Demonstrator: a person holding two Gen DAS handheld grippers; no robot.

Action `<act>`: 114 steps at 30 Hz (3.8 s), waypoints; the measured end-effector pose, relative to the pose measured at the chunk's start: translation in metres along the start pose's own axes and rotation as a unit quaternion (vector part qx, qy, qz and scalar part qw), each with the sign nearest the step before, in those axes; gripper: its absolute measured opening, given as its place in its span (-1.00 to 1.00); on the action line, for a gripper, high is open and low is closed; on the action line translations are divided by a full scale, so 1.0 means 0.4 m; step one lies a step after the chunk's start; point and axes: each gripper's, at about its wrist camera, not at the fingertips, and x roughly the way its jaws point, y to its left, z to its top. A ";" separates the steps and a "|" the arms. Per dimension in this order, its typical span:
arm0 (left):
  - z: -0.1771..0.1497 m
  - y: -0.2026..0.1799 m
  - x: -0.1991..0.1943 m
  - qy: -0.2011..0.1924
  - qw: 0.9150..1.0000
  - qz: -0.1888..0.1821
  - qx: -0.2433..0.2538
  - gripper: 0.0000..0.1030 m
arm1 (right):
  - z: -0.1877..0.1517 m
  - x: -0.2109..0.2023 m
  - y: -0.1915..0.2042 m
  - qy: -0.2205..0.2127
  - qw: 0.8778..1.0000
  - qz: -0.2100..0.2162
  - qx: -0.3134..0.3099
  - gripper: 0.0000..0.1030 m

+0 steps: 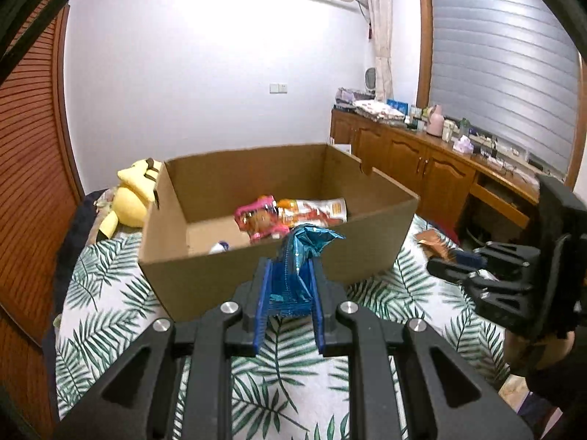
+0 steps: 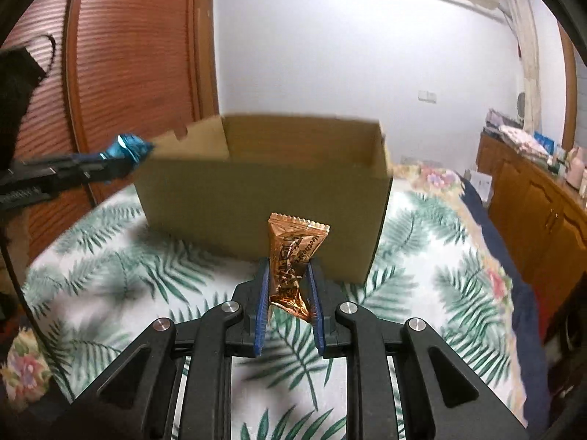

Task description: Organize snacks

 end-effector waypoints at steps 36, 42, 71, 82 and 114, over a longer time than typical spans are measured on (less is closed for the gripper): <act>0.094 0.175 0.266 0.038 0.998 0.040 -0.025 -0.65 | 0.259 0.227 -0.014 0.014 0.999 0.032 -0.037 -0.66; 0.091 0.162 0.290 0.044 0.998 0.042 -0.014 -0.56 | 0.239 0.266 -0.010 0.034 0.998 0.036 -0.029 -0.65; 0.098 0.113 0.215 0.019 0.997 0.073 0.004 -0.03 | 0.228 0.176 -0.006 0.007 1.000 0.019 0.000 -0.22; 0.112 0.013 -0.021 -0.043 0.995 0.086 0.023 0.79 | 0.211 -0.031 0.029 -0.038 0.999 -0.023 0.013 0.78; -0.073 -0.157 -0.502 -0.094 0.982 0.156 -0.043 1.00 | 0.086 -0.479 0.150 -0.101 0.991 -0.081 0.037 1.00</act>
